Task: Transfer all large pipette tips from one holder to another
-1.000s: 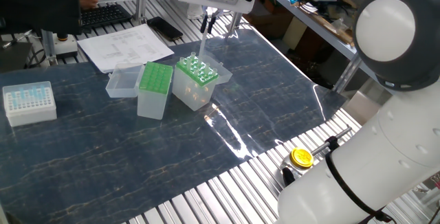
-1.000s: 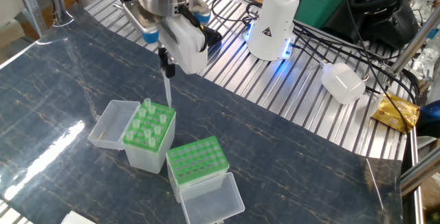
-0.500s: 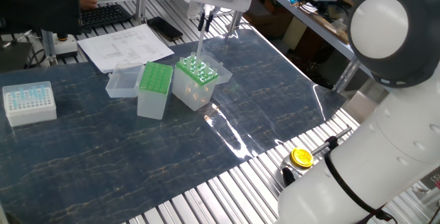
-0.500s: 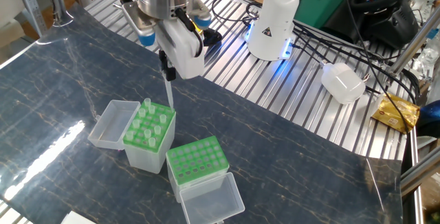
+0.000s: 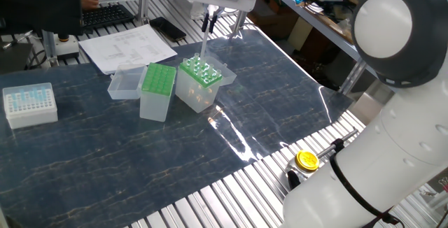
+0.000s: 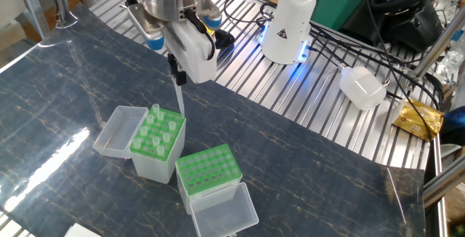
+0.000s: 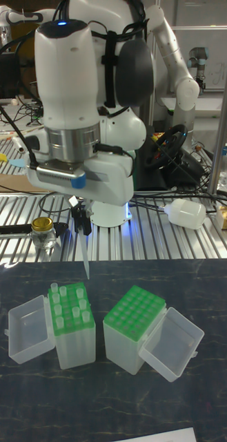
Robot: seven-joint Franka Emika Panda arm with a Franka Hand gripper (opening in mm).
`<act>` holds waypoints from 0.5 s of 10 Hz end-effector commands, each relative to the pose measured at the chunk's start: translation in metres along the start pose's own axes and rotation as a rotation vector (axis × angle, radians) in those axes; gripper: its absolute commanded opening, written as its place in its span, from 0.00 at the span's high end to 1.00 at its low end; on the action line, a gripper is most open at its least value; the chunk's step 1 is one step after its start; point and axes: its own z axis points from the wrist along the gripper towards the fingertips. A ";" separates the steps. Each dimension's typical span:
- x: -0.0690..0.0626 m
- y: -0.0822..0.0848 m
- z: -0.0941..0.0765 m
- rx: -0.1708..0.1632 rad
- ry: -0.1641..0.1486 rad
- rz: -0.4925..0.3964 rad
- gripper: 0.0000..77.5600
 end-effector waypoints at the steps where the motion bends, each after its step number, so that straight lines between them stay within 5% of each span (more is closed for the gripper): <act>1: -0.001 0.000 -0.004 0.005 -0.032 -0.154 0.98; 5: -0.001 0.000 -0.004 0.013 -0.011 -0.225 0.98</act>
